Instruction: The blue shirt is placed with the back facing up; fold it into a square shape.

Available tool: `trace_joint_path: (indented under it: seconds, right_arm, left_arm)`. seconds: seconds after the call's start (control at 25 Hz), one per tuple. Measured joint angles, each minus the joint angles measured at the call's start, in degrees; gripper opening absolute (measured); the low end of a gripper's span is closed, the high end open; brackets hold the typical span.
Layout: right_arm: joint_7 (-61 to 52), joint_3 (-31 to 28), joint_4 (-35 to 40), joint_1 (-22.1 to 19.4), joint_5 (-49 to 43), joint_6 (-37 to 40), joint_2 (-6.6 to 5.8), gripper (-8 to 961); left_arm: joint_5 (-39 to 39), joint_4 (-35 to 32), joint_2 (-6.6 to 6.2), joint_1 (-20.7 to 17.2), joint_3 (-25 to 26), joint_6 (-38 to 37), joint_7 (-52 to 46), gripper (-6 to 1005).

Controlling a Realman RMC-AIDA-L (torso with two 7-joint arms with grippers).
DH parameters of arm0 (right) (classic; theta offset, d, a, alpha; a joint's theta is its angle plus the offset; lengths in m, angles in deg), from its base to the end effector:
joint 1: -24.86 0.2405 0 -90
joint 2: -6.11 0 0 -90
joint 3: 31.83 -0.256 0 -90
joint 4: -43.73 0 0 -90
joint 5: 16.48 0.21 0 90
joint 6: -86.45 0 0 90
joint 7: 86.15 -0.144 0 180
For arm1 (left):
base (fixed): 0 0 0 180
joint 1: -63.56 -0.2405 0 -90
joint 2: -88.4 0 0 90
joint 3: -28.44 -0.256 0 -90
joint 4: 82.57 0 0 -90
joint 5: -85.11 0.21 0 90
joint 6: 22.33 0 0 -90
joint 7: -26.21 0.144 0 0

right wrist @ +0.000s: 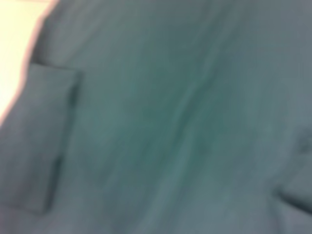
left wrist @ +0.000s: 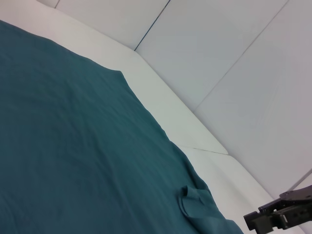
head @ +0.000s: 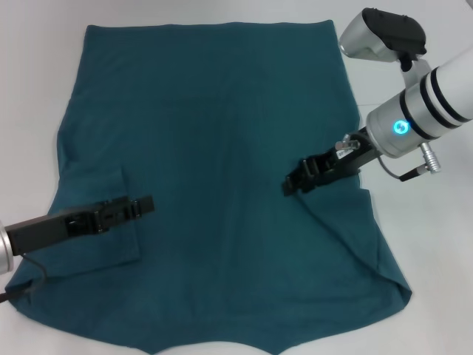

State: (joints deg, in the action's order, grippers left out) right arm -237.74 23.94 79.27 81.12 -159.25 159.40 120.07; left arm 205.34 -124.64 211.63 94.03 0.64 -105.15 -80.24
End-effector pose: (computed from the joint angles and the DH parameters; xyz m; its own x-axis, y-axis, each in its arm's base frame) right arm 0.1798 0.4390 -0.0061 0.4430 -0.8874 -0.1278 -0.8694 -0.3904 -0.3030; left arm -0.2768 0.3433 0.0064 0.4130 0.6631 0.6243 0.8537 -0.5206 -0.0118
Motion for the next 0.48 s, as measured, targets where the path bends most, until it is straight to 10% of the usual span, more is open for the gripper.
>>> trace_joint_path:
  seconds: [0.48]
  right_arm:
    - [0.63,-0.33,0.20,-2.58,-3.01,3.48,-2.77,425]
  left_arm:
    - [0.00,0.06,0.00,-0.11,0.04,0.03,-0.28,737]
